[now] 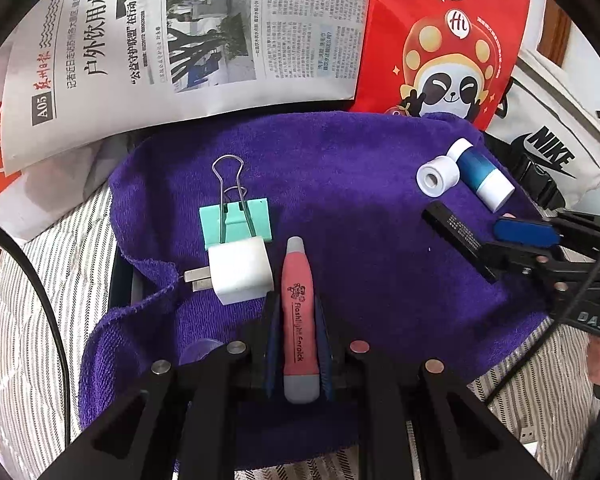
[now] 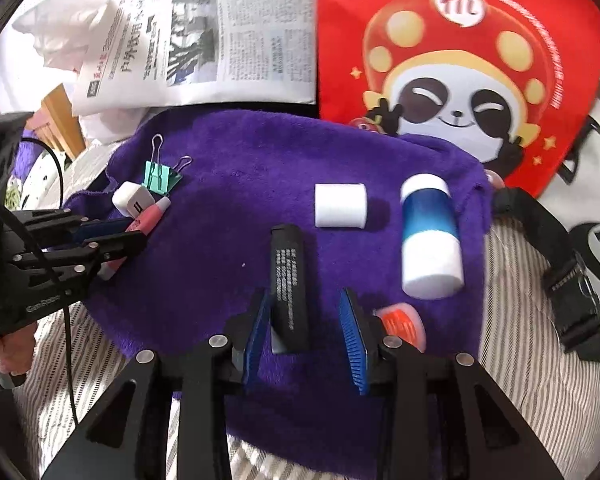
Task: Organize rigid objects
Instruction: 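Release the highlighter beside the plug while the right gripper releases the black tube, then grasp the Grand Reserve bottle with the left gripper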
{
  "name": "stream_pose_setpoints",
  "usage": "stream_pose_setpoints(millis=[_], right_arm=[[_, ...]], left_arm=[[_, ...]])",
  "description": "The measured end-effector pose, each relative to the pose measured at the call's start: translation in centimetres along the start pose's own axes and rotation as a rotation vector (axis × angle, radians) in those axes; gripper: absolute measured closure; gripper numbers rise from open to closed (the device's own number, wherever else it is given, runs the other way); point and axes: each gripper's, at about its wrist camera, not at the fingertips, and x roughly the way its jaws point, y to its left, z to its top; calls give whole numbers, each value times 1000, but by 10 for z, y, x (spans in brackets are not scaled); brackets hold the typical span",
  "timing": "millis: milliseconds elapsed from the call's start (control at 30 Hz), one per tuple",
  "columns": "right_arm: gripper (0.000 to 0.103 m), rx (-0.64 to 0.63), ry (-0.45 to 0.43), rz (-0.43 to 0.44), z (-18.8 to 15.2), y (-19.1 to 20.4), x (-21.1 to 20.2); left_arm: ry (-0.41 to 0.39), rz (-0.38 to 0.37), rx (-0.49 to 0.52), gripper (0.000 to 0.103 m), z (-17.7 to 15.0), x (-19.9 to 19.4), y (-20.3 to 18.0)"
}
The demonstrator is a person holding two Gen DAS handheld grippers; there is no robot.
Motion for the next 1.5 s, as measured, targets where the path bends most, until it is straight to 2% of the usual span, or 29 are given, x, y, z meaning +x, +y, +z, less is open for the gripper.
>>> stream_pose_setpoints(millis=[67, 233, 433, 533, 667, 833, 1033, 1200, 1300, 1367, 1500], right_arm=[[66, -1, -10, -8, -4, -1, -9], [65, 3, -32, -28, -13, -3, -30], [65, 77, -57, -26, -34, -9, -55], [65, 110, -71, -22, -51, -7, -68], [65, 127, -88, -69, -78, 1, -87], [65, 171, -69, -97, -110, -1, -99], [65, 240, -65, -137, -142, -12, -117], [65, 351, -116, -57, -166, -21, -132], [65, 315, -113, -74, -169, -15, -133], [65, 289, -111, -99, -171, -10, -134], [65, 283, -120, -77, -173, -10, -136]], left_arm=[[-2, -5, -8, 85, 0, 0, 1], [6, -23, -16, 72, -1, -1, -4], [7, 30, -17, 71, -7, -10, -16], [-15, 1, -23, 71, -12, -29, -22], [-46, -16, 13, 71, -25, -58, -38], [-54, -46, 39, 71, -45, -76, -59], [-11, -79, 38, 71, -66, -70, -76], [30, -49, 46, 71, -79, -56, -92], [54, -51, 58, 71, -86, -49, -99], [43, -22, 86, 70, -91, -51, -102], [27, 4, 107, 65, -99, -56, -97]])
